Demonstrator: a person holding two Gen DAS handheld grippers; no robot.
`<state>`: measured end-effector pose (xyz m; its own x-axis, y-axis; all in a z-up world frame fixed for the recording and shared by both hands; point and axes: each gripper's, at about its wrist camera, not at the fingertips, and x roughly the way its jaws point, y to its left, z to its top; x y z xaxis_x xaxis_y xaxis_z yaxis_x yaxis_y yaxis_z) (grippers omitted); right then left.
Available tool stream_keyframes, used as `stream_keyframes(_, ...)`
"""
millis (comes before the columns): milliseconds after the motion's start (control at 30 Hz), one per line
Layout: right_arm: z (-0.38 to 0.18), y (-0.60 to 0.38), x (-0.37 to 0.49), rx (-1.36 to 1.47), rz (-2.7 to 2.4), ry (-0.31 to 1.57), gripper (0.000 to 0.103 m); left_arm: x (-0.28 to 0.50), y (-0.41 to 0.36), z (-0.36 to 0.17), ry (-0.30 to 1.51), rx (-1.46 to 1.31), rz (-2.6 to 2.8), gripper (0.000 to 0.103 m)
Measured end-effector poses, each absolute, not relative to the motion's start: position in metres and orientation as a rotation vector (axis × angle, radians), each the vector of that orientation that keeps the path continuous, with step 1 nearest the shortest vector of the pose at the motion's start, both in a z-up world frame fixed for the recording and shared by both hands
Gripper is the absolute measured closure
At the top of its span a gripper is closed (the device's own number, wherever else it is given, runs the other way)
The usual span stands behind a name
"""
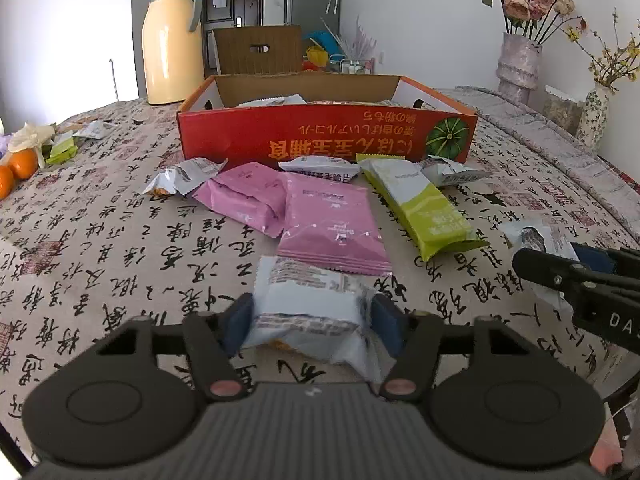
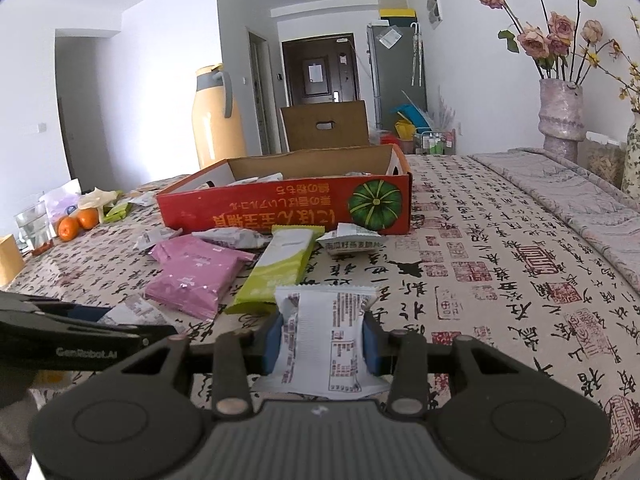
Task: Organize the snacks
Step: 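Grasp a white sachet with left tool while right tool holds its sachet, then carry both sachets into the cardboard box and open both tools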
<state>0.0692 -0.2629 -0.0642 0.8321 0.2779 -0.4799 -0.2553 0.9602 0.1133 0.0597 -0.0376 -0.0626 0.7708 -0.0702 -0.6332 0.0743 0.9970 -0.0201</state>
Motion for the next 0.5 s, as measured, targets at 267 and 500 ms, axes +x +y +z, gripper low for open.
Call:
stream_keyframes(267, -0.062, -0.259, 0.062, 0.039, 0.293, 0.508, 0.063, 0.051, -0.034, -0.060, 0.670, -0.011, -0.094, 0.057)
stream_keyframes(500, -0.059, -0.258, 0.058, 0.035, 0.296, 0.494, 0.063, 0.041, -0.033, -0.046, 0.616, -0.005, -0.097, 0.057)
